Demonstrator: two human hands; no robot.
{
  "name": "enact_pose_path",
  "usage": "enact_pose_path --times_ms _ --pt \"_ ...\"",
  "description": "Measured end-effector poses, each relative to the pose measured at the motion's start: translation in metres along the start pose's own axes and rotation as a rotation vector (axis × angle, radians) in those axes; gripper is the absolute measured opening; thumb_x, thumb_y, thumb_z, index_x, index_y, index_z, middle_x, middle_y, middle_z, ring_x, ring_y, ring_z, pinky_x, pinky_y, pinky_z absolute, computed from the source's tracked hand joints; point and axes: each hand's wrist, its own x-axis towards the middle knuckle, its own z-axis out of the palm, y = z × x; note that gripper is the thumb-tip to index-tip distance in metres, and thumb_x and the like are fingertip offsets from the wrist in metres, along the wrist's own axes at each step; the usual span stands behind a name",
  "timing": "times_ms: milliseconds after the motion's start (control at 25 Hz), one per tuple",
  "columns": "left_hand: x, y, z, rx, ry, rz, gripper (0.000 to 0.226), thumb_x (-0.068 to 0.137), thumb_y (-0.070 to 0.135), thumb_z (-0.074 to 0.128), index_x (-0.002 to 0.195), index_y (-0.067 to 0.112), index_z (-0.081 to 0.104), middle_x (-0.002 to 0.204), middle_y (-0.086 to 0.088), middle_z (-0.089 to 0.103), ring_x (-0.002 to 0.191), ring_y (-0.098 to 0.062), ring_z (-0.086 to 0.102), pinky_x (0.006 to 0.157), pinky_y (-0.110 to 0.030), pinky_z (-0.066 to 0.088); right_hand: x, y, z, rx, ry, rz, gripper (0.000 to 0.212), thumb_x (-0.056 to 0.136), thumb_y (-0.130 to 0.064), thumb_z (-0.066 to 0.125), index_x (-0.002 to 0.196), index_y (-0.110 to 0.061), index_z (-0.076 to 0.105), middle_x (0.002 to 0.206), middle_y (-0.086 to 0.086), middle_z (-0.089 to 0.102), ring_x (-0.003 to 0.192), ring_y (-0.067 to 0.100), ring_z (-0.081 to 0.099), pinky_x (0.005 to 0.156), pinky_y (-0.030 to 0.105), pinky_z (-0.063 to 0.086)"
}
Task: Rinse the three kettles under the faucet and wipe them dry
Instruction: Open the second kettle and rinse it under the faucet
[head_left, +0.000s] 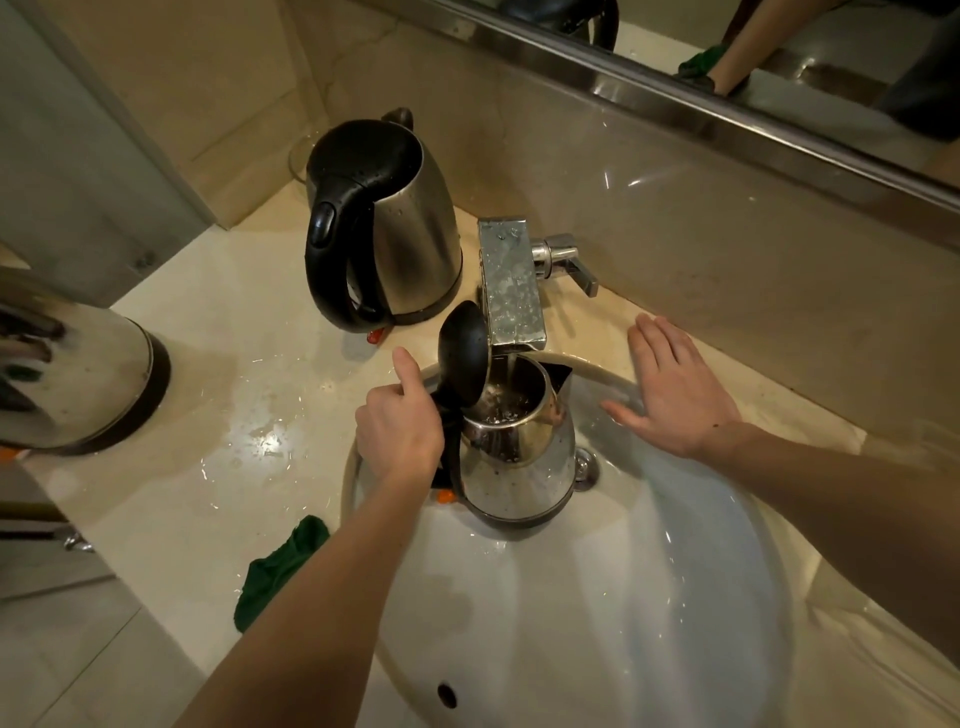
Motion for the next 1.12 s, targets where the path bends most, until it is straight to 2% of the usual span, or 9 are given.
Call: enact_pose_path --times_ms 400,880,1120 --pt "-0.0044 -0.006 -0.0012 -0.003 -0.008 0.04 0.065 0.102 0.053 0.025 0.057 0.013 0.048 0.061 -0.006 0.052 0.058 -0.017 0.05 0.064 -0.033 0.038 -0.0006 -0.0008 -0.0008 0.01 0.013 0.0 0.106 0.085 -0.08 0.004 0.153 0.0 0.017 0.161 0.02 0.015 0.149 0.033 0.009 0.122 0.047 0.013" --pt "-0.0021 -0.0065 -0.0008 -0.017 0.018 0.031 0.066 0.101 0.054 0.028 0.052 0.013 0.046 0.058 -0.006 0.051 0.057 -0.019 0.051 0.064 -0.033 0.041 -0.0002 0.0005 0.0013 0.005 0.031 0.002 0.102 0.087 -0.079 0.007 0.154 -0.002 0.012 0.162 0.017 0.01 0.15 0.031 0.003 0.122 0.045 0.009" --pt "0.0021 -0.0067 0.0007 0.004 0.006 0.047 0.067 0.101 0.055 0.027 0.053 0.013 0.047 0.059 -0.007 0.053 0.059 -0.021 0.054 0.065 -0.034 0.043 -0.0004 0.0003 0.0011 0.009 0.03 -0.001 0.103 0.087 -0.08 0.006 0.153 -0.001 0.017 0.161 0.019 0.015 0.15 0.032 0.008 0.122 0.046 0.012"
